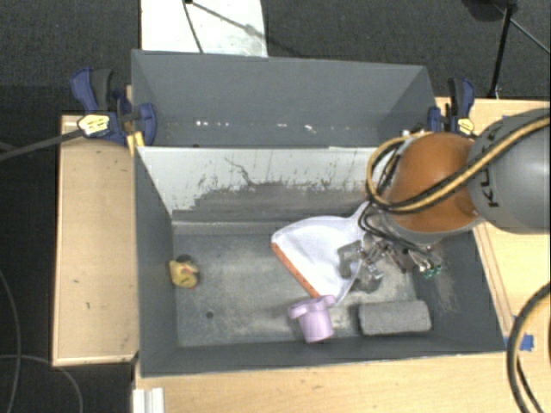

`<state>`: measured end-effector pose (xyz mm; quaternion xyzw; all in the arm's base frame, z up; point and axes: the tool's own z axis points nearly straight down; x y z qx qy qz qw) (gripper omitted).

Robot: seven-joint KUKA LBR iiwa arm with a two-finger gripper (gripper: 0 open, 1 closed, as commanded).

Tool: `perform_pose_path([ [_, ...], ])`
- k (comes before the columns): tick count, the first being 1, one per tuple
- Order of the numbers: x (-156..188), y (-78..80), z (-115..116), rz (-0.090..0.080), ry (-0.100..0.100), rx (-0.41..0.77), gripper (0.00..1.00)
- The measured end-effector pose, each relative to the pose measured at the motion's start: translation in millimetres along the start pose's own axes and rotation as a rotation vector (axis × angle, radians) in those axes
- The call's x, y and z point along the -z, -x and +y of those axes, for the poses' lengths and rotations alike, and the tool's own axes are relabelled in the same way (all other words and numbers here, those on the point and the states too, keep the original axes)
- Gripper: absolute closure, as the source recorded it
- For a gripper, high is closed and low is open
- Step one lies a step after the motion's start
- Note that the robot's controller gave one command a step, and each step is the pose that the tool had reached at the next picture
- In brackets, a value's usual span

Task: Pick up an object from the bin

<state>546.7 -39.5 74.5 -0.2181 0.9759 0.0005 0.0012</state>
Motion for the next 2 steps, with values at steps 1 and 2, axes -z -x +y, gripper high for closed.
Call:
perform_pose_path([
  [1,0.0,0.0,-0.1,0.0,0.0,0.001,1.0],
  [2,94.9,-13.6,22.2,0.001,0.0,0.026,1.0],
])
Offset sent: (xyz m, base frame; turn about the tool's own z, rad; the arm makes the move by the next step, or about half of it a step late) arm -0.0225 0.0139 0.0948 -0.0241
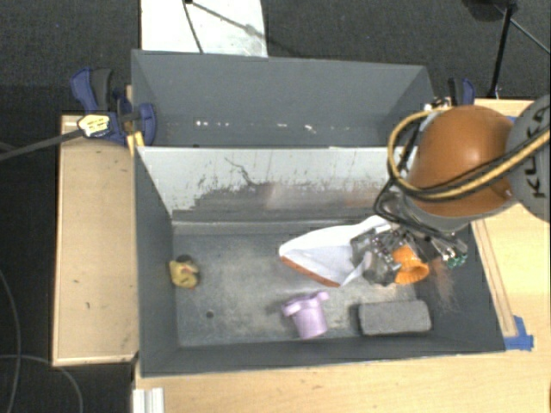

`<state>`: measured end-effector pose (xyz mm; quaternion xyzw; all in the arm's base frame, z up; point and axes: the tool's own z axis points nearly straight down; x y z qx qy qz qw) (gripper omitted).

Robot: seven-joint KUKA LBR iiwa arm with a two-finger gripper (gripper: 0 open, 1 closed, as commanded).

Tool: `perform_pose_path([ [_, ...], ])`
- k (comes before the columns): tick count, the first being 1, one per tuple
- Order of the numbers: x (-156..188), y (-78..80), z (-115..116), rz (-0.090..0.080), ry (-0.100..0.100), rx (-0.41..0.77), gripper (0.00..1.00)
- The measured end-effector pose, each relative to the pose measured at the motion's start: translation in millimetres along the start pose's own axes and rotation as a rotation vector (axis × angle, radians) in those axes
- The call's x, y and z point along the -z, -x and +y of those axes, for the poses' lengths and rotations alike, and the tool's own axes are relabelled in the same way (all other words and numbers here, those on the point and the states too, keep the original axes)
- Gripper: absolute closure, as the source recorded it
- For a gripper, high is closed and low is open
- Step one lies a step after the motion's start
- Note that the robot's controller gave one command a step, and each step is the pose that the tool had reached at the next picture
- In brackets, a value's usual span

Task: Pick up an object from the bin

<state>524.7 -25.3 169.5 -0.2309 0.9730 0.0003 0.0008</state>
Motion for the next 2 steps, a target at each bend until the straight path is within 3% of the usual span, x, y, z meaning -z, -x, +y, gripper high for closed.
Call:
perform_pose_path([
  [1,0.0,0.0,0.0,0.0,0.0,0.0,1.0],
  [2,113.2,-9.9,-1.4,-0.001,-0.001,-0.043,1.0],
])
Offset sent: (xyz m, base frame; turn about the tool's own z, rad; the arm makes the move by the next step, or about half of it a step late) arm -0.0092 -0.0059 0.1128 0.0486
